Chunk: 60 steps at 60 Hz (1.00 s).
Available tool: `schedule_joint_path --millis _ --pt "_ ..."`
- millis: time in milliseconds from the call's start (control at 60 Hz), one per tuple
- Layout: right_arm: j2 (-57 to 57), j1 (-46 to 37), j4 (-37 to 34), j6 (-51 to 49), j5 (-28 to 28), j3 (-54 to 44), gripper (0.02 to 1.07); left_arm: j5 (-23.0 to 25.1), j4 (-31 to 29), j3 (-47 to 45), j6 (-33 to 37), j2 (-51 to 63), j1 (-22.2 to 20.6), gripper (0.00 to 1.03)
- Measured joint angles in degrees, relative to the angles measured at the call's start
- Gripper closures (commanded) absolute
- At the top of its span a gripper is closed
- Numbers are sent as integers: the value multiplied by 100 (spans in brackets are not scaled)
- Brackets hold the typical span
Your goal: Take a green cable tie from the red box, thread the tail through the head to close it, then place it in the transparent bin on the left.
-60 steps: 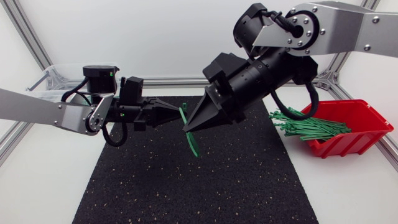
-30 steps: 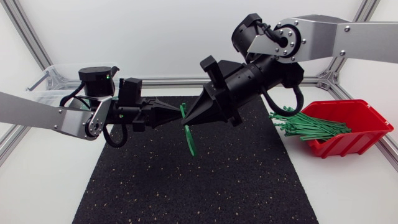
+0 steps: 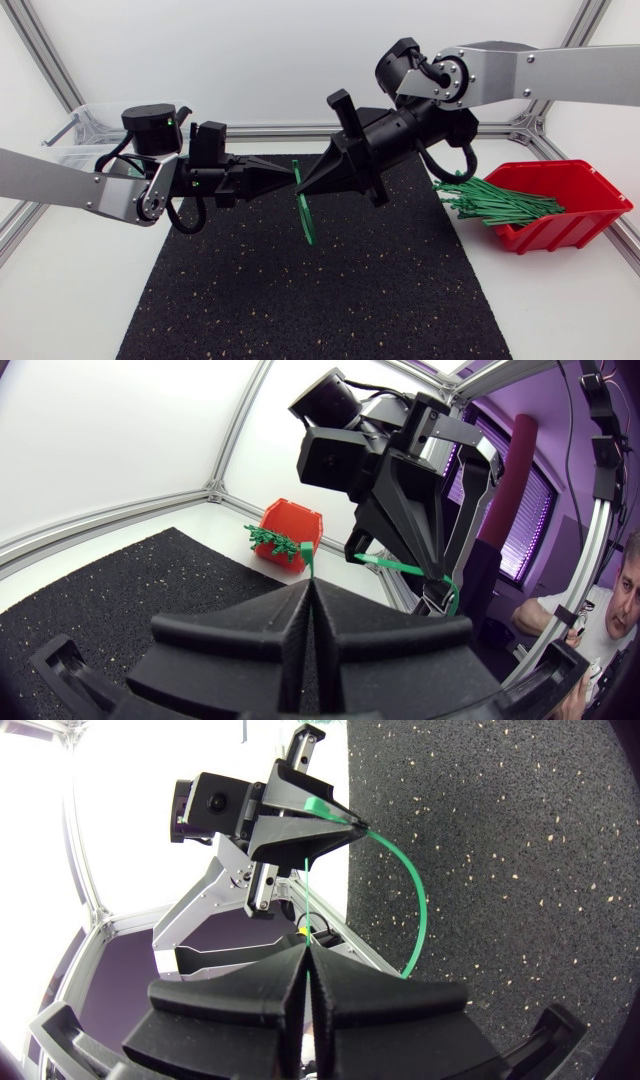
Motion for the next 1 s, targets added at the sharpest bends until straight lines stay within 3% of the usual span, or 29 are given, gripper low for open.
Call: schedule_joint_path --millis 383,767,850,1000 --pt "94 13 348 168 -114 0 101 -24 138 -33 -48 0 0 100" --pt "-192 46 2031 -186 1390 -529 101 -168 256 -144 -48 -13 -7 100" --pt "-326 -2 2251 -247 1386 -658 101 -168 269 -144 -48 -24 -7 100" --pt "-505 -173 2341 -4 780 -833 101 -168 319 -149 -48 -26 -4 100"
